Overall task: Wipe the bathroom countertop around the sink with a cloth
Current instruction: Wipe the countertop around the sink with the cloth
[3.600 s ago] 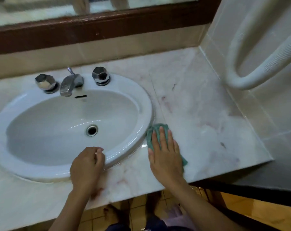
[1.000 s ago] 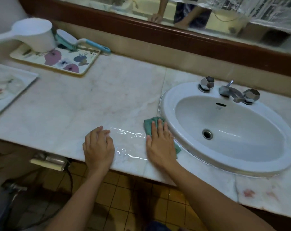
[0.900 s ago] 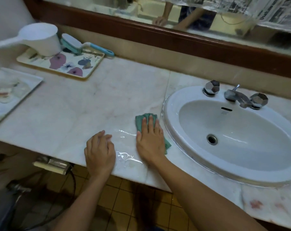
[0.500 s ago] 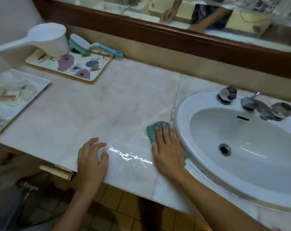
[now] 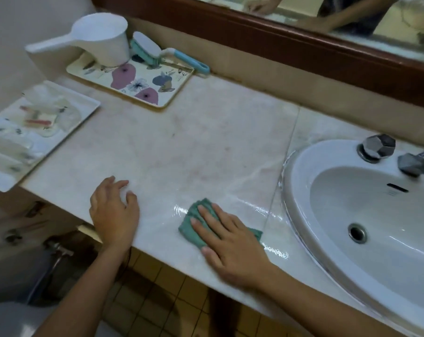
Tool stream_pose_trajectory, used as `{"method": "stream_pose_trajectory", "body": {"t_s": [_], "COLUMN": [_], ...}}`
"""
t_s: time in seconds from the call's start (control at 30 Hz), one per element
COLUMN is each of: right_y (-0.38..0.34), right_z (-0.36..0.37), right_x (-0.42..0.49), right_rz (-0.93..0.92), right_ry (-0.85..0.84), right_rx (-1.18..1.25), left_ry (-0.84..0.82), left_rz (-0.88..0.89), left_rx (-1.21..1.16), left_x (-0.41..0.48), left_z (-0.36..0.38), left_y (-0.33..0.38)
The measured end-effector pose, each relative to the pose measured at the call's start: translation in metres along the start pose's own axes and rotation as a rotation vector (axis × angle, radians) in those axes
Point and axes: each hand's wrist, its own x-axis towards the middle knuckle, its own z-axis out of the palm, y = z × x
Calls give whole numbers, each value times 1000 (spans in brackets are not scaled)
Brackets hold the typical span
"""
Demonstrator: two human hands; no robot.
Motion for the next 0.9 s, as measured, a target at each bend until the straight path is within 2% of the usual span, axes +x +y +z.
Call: {"method": "stream_pose_trajectory", "body": {"t_s": [0.07, 0.13, 0.23, 0.33, 0.4, 0.47, 0.6, 0.67, 0.73, 0.8, 0.9], "right_y": [27, 52, 79, 75, 47, 7, -59, -61, -34, 9, 58], "right_z": [-4, -12, -23, -27, -24, -14, 9, 12, 8, -1, -10], "right_x": [-9, 10, 76, 149, 183, 191, 114, 46, -15, -45, -28], "right_rz": [24, 159, 358, 521, 543, 432, 110, -8, -57, 22, 334], "right_ry": [12, 25, 71, 94, 100, 88, 62, 7, -19, 1, 24], "right_rx": [-39, -30, -21, -19, -8, 25, 36, 15, -19, -52, -35], "left_ry": [-1, 7, 32, 46, 57, 65, 90, 86, 72, 66, 44], "left_rz": [5, 18, 20, 18, 23, 1, -22, -10, -13, -17, -4], "left_rx": [-2, -10, -28, -11, -7, -64, -173, -171, -158, -108, -53], "left_x": [0, 0, 1, 2, 3, 4, 4, 5, 4, 2, 0], "left_z": [1, 1, 2, 3, 4, 3, 0, 0, 1, 2, 2], "left_y": [-2, -3, -3, -4, -5, -5, -5, -6, -6, -8, -8]}}
